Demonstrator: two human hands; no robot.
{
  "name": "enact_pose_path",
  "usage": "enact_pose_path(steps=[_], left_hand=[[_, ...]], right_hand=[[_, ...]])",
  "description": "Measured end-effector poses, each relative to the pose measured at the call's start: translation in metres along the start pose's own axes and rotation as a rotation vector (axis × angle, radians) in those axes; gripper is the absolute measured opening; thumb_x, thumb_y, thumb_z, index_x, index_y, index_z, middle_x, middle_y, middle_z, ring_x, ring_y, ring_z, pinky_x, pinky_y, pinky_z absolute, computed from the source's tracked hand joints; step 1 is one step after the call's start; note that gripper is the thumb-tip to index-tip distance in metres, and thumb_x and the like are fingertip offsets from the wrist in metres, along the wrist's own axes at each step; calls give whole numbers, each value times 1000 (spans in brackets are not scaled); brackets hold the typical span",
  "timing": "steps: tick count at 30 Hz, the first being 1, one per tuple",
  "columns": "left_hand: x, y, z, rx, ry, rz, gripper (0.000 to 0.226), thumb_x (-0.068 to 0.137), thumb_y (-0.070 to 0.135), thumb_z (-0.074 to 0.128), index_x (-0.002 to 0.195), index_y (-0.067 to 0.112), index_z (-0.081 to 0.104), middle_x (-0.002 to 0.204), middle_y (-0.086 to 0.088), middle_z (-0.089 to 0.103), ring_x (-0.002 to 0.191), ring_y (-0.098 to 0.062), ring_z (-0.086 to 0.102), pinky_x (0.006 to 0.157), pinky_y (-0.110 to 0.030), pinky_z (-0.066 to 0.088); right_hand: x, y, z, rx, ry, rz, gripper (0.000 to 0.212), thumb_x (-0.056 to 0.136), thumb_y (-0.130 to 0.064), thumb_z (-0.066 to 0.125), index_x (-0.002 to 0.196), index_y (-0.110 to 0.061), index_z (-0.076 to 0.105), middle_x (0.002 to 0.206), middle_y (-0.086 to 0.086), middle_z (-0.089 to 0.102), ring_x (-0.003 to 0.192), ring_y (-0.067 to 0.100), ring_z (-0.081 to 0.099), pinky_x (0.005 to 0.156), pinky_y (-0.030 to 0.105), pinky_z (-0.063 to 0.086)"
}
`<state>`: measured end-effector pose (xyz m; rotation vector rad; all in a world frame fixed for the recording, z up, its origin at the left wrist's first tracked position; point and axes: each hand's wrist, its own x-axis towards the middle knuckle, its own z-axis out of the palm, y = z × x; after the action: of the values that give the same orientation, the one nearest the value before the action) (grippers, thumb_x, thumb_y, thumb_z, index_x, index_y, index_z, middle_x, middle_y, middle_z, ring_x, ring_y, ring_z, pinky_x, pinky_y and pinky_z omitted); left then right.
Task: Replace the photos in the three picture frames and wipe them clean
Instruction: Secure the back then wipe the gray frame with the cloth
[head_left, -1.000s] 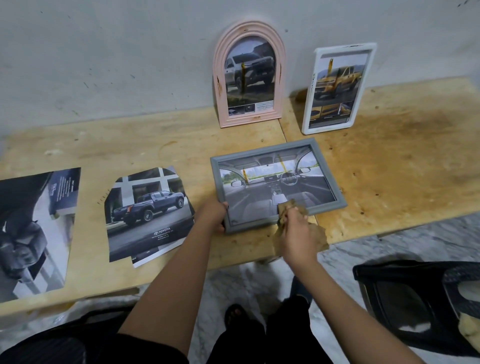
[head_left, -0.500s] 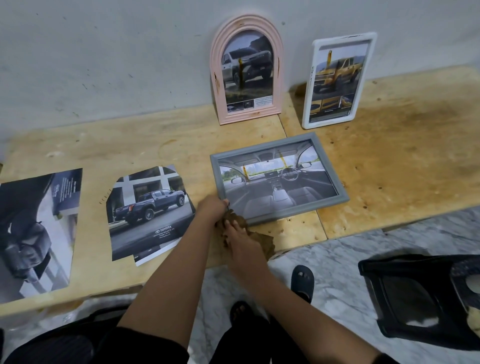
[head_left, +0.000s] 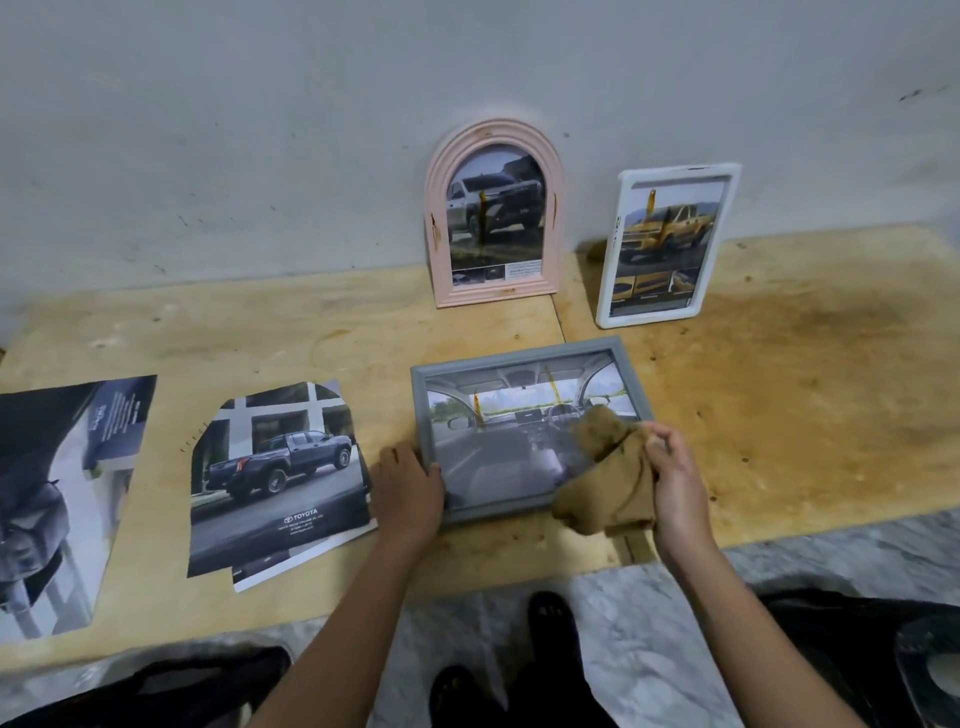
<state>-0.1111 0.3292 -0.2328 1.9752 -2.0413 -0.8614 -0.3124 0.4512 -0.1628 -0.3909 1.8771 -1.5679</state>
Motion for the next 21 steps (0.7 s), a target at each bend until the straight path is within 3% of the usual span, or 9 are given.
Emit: enact_pose_path(steps=[2, 5, 7, 9, 11, 15, 18, 21], left_hand=[[6, -1, 3, -26, 47, 43, 32, 90, 22, 55, 118, 7, 49, 119, -11, 49, 109, -26, 46, 91, -37, 42], [15, -3, 12, -124, 94, 100, 37, 92, 26, 51, 124, 8, 47, 124, -11, 50, 115, -27, 45, 98, -40, 42], [17, -4, 19, -138, 89, 119, 50, 95, 36, 42, 136, 8, 39, 138, -10, 44, 128, -26, 39, 108, -39, 35], [17, -7, 27, -96, 89, 115, 65, 93, 46, 33, 145, 9, 29, 151, -8, 33, 140, -23, 28, 114, -36, 25], [15, -9, 31, -53, 105, 113, 65, 94, 45, 36, 147, 8, 25, 153, -8, 29, 143, -23, 24, 114, -37, 23], [20, -9, 34, 57, 103, 143, 60, 97, 35, 42, 147, 7, 24, 152, -10, 30, 143, -25, 24, 114, -40, 24], [22, -8, 33, 99, 88, 139, 61, 96, 34, 43, 148, 9, 21, 154, -9, 28, 144, -23, 20, 115, -39, 21], [20, -6, 33, 101, 86, 132, 61, 97, 35, 41, 148, 10, 19, 155, -7, 24, 145, -20, 15, 116, -36, 16]], right_hand=[[22, -17, -3, -69, 135, -112, 21, 99, -7, 37, 91, -19, 53, 92, 4, 55, 86, 18, 51, 69, 25, 41], [50, -17, 7, -333, 234, -268, 21, 99, -15, 36, 112, -13, 53, 98, 0, 56, 90, 17, 52, 72, 26, 35], [68, 0, 22, -586, 79, -306, 33, 100, -22, 35, 130, -13, 45, 115, 3, 56, 105, 20, 52, 85, 29, 39], [86, 29, 36, -943, -121, -292, 48, 100, -30, 33, 144, -12, 29, 148, 10, 35, 137, 23, 29, 112, 38, 23], [95, 55, 43, -1183, -161, -299, 53, 99, -34, 33, 146, -10, 25, 155, 11, 21, 144, 25, 15, 116, 43, 12], [96, 66, 52, -1197, -42, -352, 56, 91, -29, 32, 138, 2, 39, 147, 20, 36, 135, 35, 35, 107, 52, 31], [98, 60, 63, -1216, -39, -407, 58, 86, -20, 25, 138, 4, 37, 147, 24, 33, 135, 41, 32, 107, 52, 31], [105, 60, 70, -1175, -19, -304, 62, 87, -24, 23, 145, 0, 24, 153, 20, 21, 142, 35, 18, 114, 49, 21]])
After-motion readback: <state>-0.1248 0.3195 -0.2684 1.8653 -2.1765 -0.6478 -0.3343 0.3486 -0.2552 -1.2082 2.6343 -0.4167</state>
